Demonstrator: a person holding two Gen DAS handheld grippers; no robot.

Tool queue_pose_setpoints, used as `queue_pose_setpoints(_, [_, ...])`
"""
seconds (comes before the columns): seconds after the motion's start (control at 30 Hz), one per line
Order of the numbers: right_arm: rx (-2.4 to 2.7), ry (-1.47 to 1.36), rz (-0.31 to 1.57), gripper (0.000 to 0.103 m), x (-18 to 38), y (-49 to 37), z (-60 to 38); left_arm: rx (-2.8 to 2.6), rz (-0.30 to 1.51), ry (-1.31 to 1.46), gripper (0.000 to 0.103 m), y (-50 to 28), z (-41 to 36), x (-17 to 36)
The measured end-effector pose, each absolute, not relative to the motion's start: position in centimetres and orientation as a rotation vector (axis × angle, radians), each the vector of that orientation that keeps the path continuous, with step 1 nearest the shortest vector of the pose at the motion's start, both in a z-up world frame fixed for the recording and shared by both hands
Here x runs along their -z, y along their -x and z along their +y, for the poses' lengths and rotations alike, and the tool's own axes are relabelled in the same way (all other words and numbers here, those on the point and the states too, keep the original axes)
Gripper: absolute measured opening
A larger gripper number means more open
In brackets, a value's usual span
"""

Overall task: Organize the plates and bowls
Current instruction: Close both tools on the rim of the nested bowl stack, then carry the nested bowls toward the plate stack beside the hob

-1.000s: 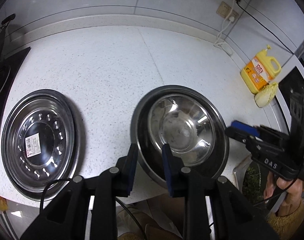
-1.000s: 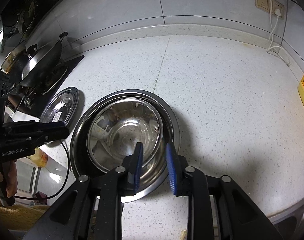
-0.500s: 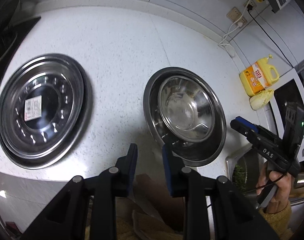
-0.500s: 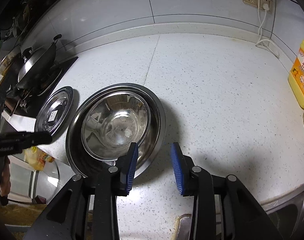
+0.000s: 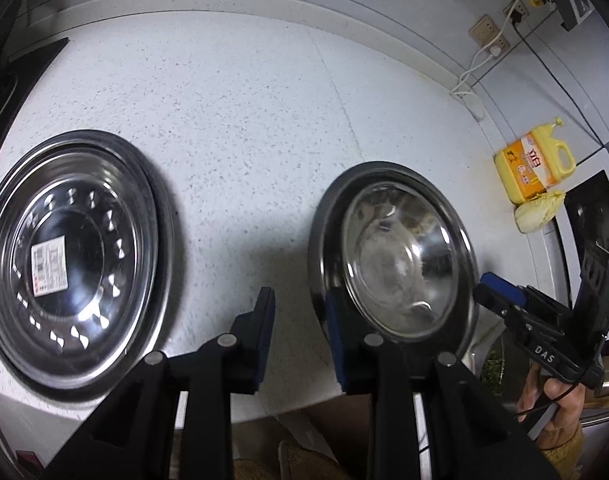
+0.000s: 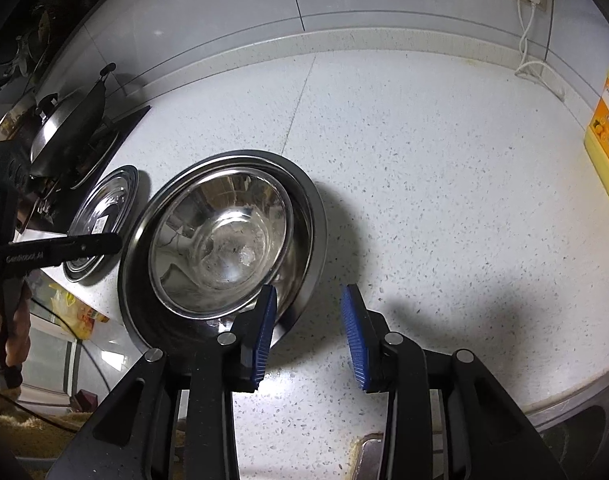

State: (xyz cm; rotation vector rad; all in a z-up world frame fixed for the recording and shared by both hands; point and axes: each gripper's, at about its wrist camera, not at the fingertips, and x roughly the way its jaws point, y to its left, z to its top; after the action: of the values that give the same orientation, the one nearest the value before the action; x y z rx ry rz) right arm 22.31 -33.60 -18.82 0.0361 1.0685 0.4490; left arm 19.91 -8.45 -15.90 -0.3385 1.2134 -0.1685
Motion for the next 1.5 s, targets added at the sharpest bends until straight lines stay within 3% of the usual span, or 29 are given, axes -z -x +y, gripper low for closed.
queue_pose_setpoints(0.37, [-0.460,-0.055,1.106,0.032,19.8,-23.1,-33.4,0.237,1.283,0.305,0.026,-23.1,-9.6,18.6])
queue_pose_setpoints(0.63, [-0.468,-0.060,1.129,0.032,20.6,-23.6,-33.0,0.306,1.298,0.337,0.013,-24.3,-10.1,19.9])
queue_pose_setpoints(0.83, [-0.457,-0.055,1.131,0.031,20.5,-23.7,-33.0,0.334,1.310,0.373,0.012,-24.9,-9.8,20.3])
queue_pose_setpoints(0.93, [-0.454,-0.056,1.134,0.029,20.5,-23.7,-32.8,0.343,1.309,0.372,0.011,-24.9,-9.8,20.2])
queue_pose_setpoints(1.03, [-0.462,-0.047,1.133,0.019,20.3,-23.5,-32.2,0.360,1.309,0.381,0.008,-24.9,-9.6,20.0])
queue_pose_setpoints(1.5, [-0.423,-0.013,1.078,0.018,17.5,-23.0,-31.3,0.371,1.215,0.391,0.008,-24.4,-6.8,15.6])
